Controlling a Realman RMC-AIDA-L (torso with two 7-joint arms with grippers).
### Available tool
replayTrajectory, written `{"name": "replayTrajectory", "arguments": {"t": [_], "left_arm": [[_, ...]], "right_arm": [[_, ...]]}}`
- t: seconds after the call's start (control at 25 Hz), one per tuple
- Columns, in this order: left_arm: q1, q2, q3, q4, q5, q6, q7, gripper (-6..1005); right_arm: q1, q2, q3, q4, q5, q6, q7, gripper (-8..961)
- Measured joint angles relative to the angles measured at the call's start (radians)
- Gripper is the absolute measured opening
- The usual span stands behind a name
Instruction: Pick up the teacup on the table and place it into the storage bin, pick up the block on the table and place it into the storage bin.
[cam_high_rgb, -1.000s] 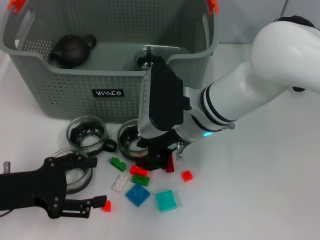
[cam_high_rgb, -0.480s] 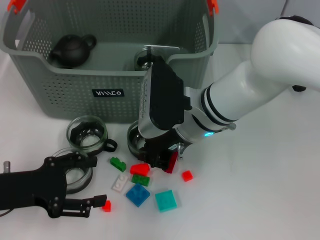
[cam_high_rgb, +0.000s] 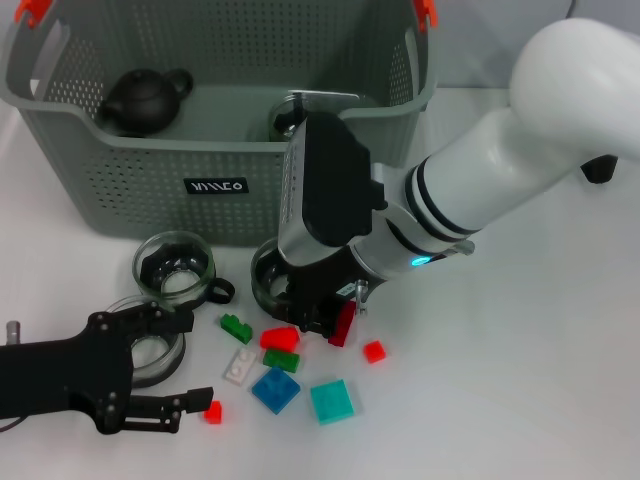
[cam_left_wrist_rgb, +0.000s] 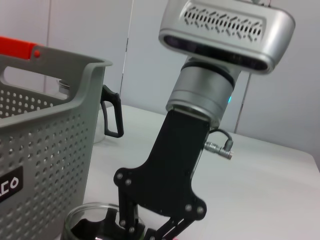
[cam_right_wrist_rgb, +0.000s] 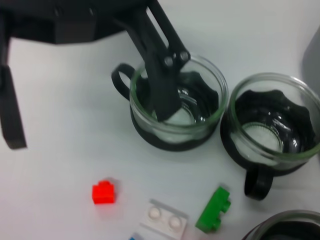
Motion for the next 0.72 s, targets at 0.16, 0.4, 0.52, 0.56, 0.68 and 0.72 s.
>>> {"name": "replayTrajectory", "arguments": {"t": [0.16,0.4,0.52,0.56,0.68,0.72], "left_arm": [[0.001,0.001,0.000,0.002,0.000,0.000,-0.001,928],[0.005,0.002,-0.001,0.006,0.001,0.007,-0.001,928],[0.007,0.003,-0.002,0.006,0.001,0.006,-0.001,928],[0.007,0.003,-0.002,0.006,0.001,0.005,-0.001,928],[0.007,0.003,-0.002,0.006,0.000,0.005,-0.001,928],[0.006,0.003,-0.002,0.006,0.001,0.006,-0.001,928]], "right_arm": [[-0.014,-0.008,0.055,-0.040,-0.004,-0.072,0.001,63],[-0.051,-0.012,0.192,-0.135,-0.079,-0.218,0.037,62],[-0.094,-0.012,0.255,-0.244,-0.145,-0.315,0.085,62],[-0.110,-0.012,0.277,-0.290,-0.159,-0.353,0.102,62],[-0.148,-0.011,0.355,-0.424,-0.168,-0.471,0.146,62],[-0.155,-0.010,0.379,-0.463,-0.163,-0.510,0.159,62]]}}
